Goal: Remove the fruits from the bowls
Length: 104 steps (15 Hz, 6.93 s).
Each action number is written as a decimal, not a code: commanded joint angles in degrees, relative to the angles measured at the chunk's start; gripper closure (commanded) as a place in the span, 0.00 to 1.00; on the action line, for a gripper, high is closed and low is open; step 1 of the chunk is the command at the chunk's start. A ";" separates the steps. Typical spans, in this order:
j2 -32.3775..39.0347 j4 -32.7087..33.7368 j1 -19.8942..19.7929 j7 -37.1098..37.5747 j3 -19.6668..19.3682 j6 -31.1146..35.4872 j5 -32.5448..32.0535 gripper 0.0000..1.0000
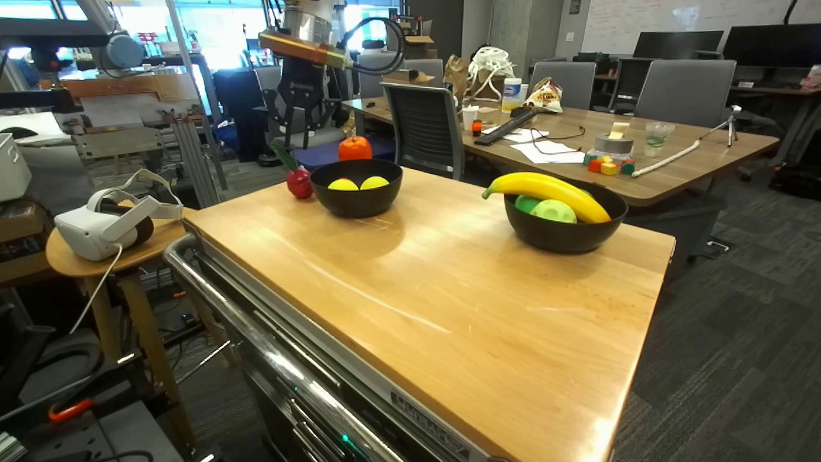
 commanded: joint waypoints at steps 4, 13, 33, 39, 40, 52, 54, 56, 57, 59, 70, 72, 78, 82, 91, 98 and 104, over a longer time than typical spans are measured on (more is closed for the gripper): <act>-9.05 -5.27 -2.11 3.51 -2.67 9.68 -0.71 0.12; -11.65 -17.53 -4.79 9.25 -7.74 30.30 -4.90 0.00; -12.13 -23.40 -4.92 12.26 -7.98 26.69 -3.64 0.76; -11.42 -23.88 -4.59 13.62 -8.50 24.86 -5.42 0.52; -11.41 -23.84 -4.55 13.70 -8.47 24.76 -5.67 0.44; -12.39 -24.79 -4.91 13.26 -7.68 20.07 -3.90 0.00; -12.64 -25.29 -4.82 13.62 -7.75 19.52 -4.21 0.00; -12.84 -25.76 -4.71 14.03 -7.92 19.07 -4.78 0.00; -12.91 -25.93 -4.59 14.36 -8.09 18.74 -5.43 0.00; -12.78 -26.09 -4.64 14.59 -8.26 18.63 -5.91 0.00; -13.03 -29.05 -6.96 13.78 -8.92 26.75 -4.21 0.70; -14.05 -29.19 -7.06 13.88 -9.02 28.01 -4.60 0.75; -21.84 -26.90 -7.98 -0.31 -4.61 23.06 11.92 0.77; -26.92 -26.99 -5.49 -8.12 -2.91 17.33 17.78 0.77; -29.36 -34.90 -1.20 -14.24 -2.77 6.93 17.02 0.77; -28.12 -43.65 0.27 -16.75 -2.50 17.66 14.08 0.77; -25.83 -48.14 0.26 -15.40 -2.54 30.29 7.09 0.77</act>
